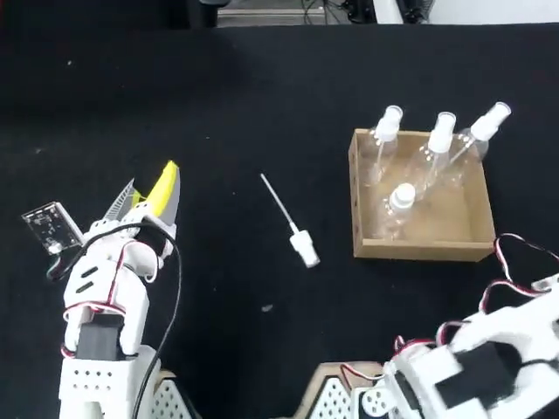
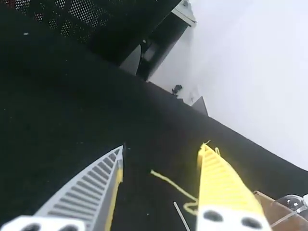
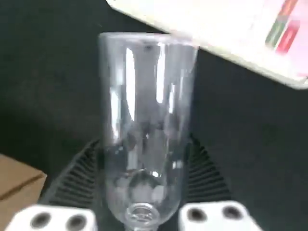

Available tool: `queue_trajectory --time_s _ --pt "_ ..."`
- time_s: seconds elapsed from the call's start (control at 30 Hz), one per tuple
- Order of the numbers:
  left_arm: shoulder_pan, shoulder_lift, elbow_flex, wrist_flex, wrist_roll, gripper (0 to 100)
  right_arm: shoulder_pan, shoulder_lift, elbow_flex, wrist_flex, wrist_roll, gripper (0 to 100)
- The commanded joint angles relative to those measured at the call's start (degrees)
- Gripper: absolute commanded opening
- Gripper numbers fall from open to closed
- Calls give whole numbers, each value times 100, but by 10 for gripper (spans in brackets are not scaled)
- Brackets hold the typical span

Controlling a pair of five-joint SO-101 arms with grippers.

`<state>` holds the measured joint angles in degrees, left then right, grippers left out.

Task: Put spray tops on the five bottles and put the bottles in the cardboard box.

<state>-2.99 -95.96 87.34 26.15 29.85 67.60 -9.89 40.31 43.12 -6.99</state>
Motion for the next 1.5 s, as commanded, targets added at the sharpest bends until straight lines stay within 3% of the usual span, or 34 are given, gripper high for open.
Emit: queue_trajectory --time_s 0.0,0.3,0.5,0.7,0.77,0.87,0.97,1.1,1.27,1.33,1.4,1.47 --pt "75 -62 -66 -35 -53 234 9 391 -259 -176 -642 152" --pt "57 -62 -66 -35 -62 234 -598 690 -462 105 -932 178" --pt "40 -62 -66 -35 -62 234 -1011 734 -1218 1582 -229 354" --pt "40 -62 -66 -35 -62 234 -976 699 -1991 2374 -167 347" --pt "31 -62 -66 -35 -62 234 -826 699 -2352 2716 255 347" --pt "31 -62 -66 -35 -62 234 -677 716 -2932 3297 1565 348" --pt "31 -62 -66 -35 -62 234 -563 743 -3248 3657 3613 348" --pt "31 -62 -66 -35 -62 234 -176 743 -3231 3745 7226 349" --pt "31 -62 -66 -35 -70 234 888 725 -2765 3710 12193 350" --pt "31 -62 -66 -35 -70 234 1257 699 -2589 3701 13741 350" --pt "31 -62 -66 -35 -70 234 1424 699 -2607 3780 14523 350" --pt "31 -62 -57 -35 -70 234 1424 699 -2598 3824 14673 350"
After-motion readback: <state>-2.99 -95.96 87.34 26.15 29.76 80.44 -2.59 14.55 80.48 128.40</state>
